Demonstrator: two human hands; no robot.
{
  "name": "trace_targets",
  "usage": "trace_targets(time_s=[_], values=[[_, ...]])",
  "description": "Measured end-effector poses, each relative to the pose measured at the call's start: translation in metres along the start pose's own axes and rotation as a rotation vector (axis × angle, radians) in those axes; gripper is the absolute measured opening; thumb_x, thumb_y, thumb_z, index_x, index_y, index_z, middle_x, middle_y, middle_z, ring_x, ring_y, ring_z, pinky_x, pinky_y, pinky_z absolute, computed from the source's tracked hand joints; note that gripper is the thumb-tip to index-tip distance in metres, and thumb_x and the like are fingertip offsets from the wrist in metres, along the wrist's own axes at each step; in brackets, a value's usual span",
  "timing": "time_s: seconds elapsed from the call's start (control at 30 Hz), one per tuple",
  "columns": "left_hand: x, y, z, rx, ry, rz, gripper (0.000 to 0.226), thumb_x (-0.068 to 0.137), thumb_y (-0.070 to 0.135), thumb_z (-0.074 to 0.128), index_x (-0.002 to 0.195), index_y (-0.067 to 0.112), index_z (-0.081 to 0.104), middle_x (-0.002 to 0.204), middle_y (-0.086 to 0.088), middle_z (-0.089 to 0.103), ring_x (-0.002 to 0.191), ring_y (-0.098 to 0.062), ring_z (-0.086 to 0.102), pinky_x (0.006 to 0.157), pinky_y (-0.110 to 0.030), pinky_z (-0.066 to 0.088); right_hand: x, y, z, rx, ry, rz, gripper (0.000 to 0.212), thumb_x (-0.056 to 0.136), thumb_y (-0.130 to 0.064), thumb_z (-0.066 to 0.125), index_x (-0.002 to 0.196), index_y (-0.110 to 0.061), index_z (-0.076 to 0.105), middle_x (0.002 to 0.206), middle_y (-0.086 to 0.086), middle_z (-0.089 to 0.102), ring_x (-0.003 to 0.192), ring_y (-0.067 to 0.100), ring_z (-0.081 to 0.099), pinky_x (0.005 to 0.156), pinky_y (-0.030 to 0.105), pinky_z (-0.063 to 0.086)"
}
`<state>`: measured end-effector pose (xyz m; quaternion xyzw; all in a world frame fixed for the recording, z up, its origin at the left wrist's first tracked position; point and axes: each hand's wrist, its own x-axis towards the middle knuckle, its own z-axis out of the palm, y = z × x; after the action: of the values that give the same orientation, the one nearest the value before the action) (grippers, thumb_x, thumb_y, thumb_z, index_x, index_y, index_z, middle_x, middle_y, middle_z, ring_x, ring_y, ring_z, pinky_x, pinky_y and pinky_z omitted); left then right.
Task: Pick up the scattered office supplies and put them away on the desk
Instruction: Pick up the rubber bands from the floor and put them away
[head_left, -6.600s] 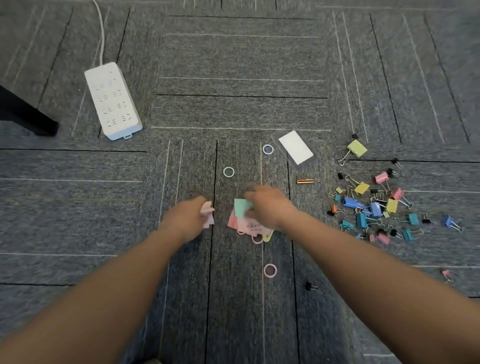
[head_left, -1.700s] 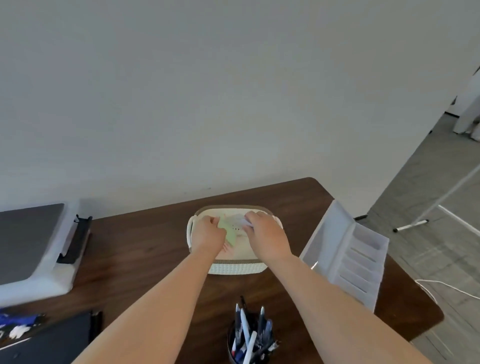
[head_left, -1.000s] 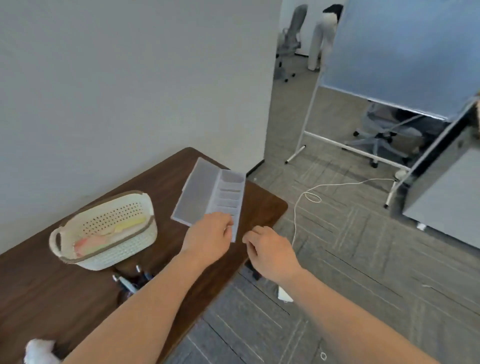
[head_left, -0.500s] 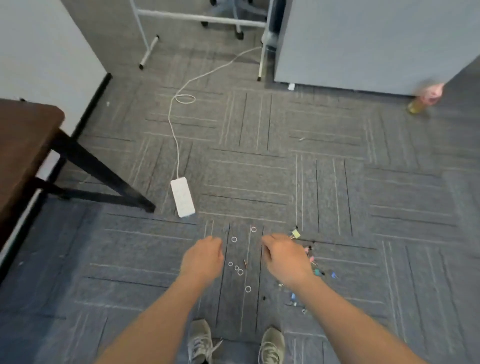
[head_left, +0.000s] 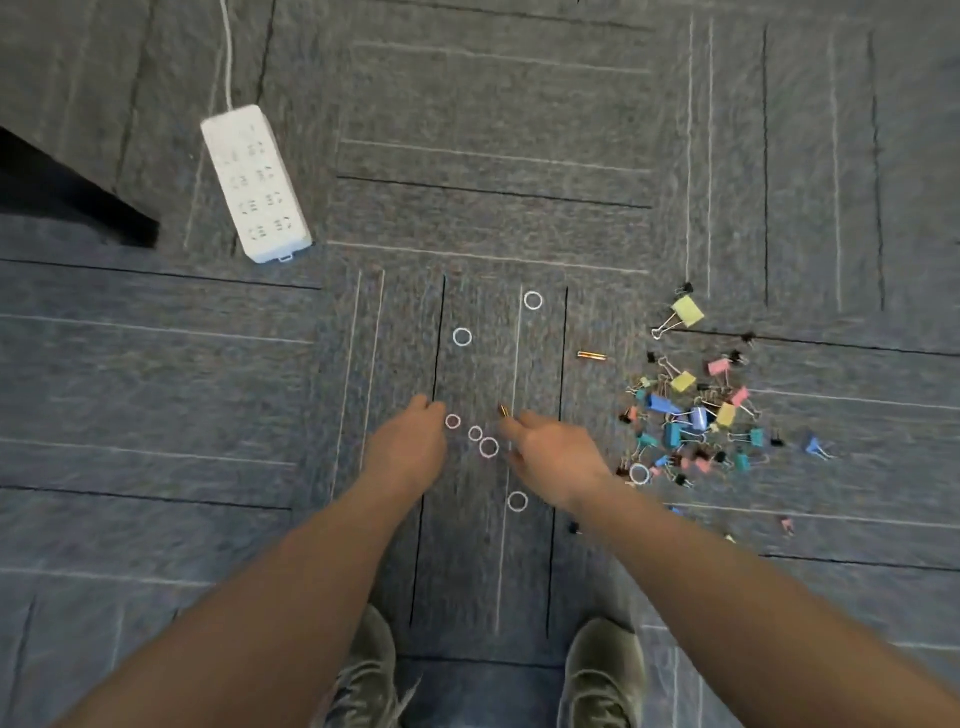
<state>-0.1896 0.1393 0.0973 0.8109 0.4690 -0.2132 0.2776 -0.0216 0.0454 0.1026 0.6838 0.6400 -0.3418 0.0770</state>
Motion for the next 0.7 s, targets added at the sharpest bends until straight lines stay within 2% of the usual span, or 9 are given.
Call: trace_targets(time_s=[0.1,0.17,0.3,0.4,0.5,0.57,0.63,0.7], values=[[0.039,-0.018,0.042,-0.038,-0.005,0.055,0.030,0.090,0.022,0.057,0.118,0.018,0.046,0.114,-0.006,0.043,0.092,-0.032,0.057,0.072,-0.047,0.050,0.044,0.011,0.041,-0.053,-0.049,-0.126,0.044,0.094,-0.031,0.056,0.133,-0.022,0.039,0.120,0.007,0.047,0.095,0.033,0.059,0.063,0.040,0.049],[0.056,-0.027,0.060,-0.061,-0.025,0.116,0.030,0.088,0.025,0.061,0.114,0.020,0.047,0.111,-0.004,0.043,0.092,-0.028,0.056,0.070,-0.043,0.048,0.063,0.014,0.058,-0.107,-0.079,-0.175,0.049,0.093,-0.032,0.059,0.134,-0.022,0.035,0.118,0.007,0.044,0.095,0.031,0.057,0.059,0.038,0.045],[0.080,-0.039,0.076,-0.129,-0.012,0.184,0.020,0.087,0.024,0.064,0.099,0.024,0.048,0.100,0.001,0.044,0.084,-0.023,0.054,0.063,-0.037,0.043,0.088,0.014,0.073,-0.143,-0.090,-0.217,0.038,0.096,-0.028,0.055,0.129,-0.017,0.039,0.113,0.009,0.044,0.089,0.032,0.059,0.055,0.038,0.043],[0.089,-0.045,0.078,-0.055,-0.026,0.224,0.017,0.087,0.028,0.063,0.085,0.026,0.046,0.095,0.003,0.043,0.082,-0.022,0.054,0.063,-0.037,0.043,0.096,0.014,0.071,-0.204,-0.130,-0.217,0.035,0.098,-0.032,0.051,0.124,-0.011,0.044,0.115,0.009,0.043,0.089,0.033,0.060,0.058,0.039,0.043],[0.091,-0.047,0.073,-0.017,-0.023,0.252,0.017,0.091,0.026,0.057,0.081,0.024,0.043,0.090,0.002,0.045,0.080,-0.023,0.053,0.061,-0.035,0.040,0.092,0.014,0.071,-0.224,-0.144,-0.220,0.030,0.100,-0.030,0.047,0.122,-0.010,0.044,0.119,0.012,0.043,0.084,0.034,0.061,0.057,0.040,0.044],[0.093,-0.045,0.066,-0.097,0.078,0.225,0.014,0.094,0.022,0.052,0.083,0.020,0.042,0.084,0.000,0.051,0.077,-0.025,0.053,0.059,-0.036,0.039,0.086,0.020,0.070,-0.097,-0.105,-0.205,0.021,0.101,-0.026,0.045,0.116,-0.012,0.046,0.117,0.013,0.049,0.084,0.036,0.062,0.058,0.039,0.047],[0.100,-0.041,0.056,-0.169,0.208,0.160,0.011,0.096,0.020,0.046,0.087,0.018,0.042,0.074,-0.002,0.055,0.065,-0.023,0.052,0.054,-0.036,0.040,0.083,0.033,0.063,0.159,0.028,-0.097,0.007,0.099,-0.025,0.048,0.101,-0.019,0.049,0.096,0.006,0.060,0.078,0.028,0.062,0.058,0.034,0.048],[0.112,-0.036,0.043,-0.148,0.279,0.125,0.005,0.097,0.015,0.042,0.097,0.020,0.043,0.070,-0.002,0.056,0.058,-0.020,0.051,0.050,-0.035,0.039,0.087,0.052,0.047,0.374,0.190,0.093,0.004,0.097,-0.021,0.052,0.093,-0.021,0.054,0.079,-0.001,0.061,0.067,0.018,0.061,0.053,0.028,0.045]])
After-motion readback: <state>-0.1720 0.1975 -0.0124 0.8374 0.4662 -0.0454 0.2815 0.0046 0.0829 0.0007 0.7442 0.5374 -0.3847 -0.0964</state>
